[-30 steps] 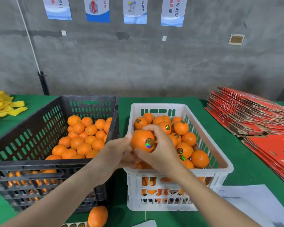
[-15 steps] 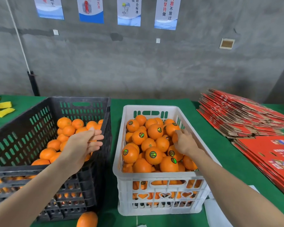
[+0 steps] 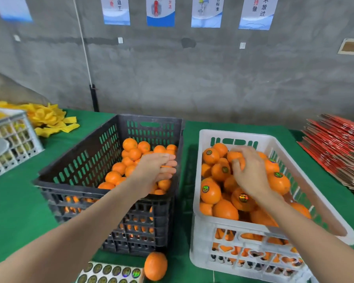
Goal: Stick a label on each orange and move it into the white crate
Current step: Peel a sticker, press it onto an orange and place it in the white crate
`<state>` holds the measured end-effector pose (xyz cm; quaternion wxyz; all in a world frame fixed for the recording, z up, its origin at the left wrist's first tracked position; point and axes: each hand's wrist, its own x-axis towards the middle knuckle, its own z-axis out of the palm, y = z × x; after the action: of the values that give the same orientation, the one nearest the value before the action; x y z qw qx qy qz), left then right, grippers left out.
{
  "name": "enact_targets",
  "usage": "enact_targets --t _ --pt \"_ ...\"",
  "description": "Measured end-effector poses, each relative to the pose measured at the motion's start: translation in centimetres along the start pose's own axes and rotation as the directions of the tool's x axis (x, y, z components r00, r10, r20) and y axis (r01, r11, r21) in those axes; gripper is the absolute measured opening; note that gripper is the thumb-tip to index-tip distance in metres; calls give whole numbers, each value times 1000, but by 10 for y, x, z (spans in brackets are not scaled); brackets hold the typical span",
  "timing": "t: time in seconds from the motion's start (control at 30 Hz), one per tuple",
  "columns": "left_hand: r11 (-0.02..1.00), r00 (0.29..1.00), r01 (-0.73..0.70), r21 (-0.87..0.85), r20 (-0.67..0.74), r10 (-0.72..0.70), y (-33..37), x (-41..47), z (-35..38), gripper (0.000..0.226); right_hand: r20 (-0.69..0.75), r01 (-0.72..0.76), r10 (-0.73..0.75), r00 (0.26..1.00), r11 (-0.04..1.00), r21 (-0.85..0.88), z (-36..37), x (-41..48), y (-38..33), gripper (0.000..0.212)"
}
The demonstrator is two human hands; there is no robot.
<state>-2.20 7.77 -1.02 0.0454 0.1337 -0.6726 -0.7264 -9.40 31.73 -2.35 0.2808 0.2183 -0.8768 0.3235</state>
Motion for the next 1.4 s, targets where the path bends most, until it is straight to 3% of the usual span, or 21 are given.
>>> enact_targets --t 0.13,0.2,0.27,0.33,0.4,0.47,0.5,0.6,0.7,0.8,0.87,0.97,1.03,1.1,1.17,1.2,1.3,1.4 --pt "997 996 28 72 -84 -22 21 42 -48 22 132 258 -288 949 944 203 31 -9 -85 16" --pt "988 993 42 146 -119 -24 23 64 -69 24 176 278 -337 925 915 291 50 -9 -115 16" --pt "944 996 38 328 -94 -8 17 87 -84 21 210 231 -315 926 910 345 69 -9 -132 18" --pt "756 999 -7 654 33 -19 6 108 -91 18 290 96 -200 936 936 338 86 -9 -136 23" --pt "373 961 -110 921 194 -196 -9 126 -92 27 387 -47 -66 920 960 276 99 -11 -131 29" --pt "-64 874 -268 961 215 -437 -28 139 -90 43 399 -73 -32 917 967 245 106 -14 -125 32" --pt "-176 835 -305 936 174 -522 -40 144 -89 51 392 -63 -37 919 969 240 107 -15 -124 32" --pt "-293 794 -376 879 142 -591 -79 152 -90 64 372 -18 -71 926 973 231 107 -15 -125 31" --pt "-324 854 -353 878 161 -494 -122 162 -101 52 368 5 -93 925 972 234 105 -14 -126 29" --pt "-354 870 -376 856 195 -452 -132 169 -103 43 376 6 -98 921 971 238 105 -13 -126 29" --pt "-348 880 -371 861 206 -429 -113 167 -97 46 378 5 -101 921 969 246 105 -13 -125 30" --pt "-192 919 -311 931 243 -310 -58 161 -86 35 380 -17 -86 921 966 259 105 -14 -124 29" --pt "60 954 -228 972 235 -186 -12 146 -86 33 361 -34 -73 930 959 283 104 -15 -124 27" --pt "450 984 -137 883 173 -41 22 125 -85 44 340 -49 -64 938 949 312 99 -16 -126 25" --pt "802 990 -134 581 106 89 40 99 -83 45 288 -41 -64 956 938 345 90 -20 -128 24" --pt "901 988 -151 407 86 127 46 81 -80 42 244 -31 -62 968 933 360 84 -26 -128 23" --pt "960 956 -269 71 140 258 52 26 -71 25 77 51 -89 993 915 401 63 -62 -121 21" --pt "948 938 -319 4 146 315 43 -30 -59 53 96 41 -91 991 901 431 52 -118 -100 18"
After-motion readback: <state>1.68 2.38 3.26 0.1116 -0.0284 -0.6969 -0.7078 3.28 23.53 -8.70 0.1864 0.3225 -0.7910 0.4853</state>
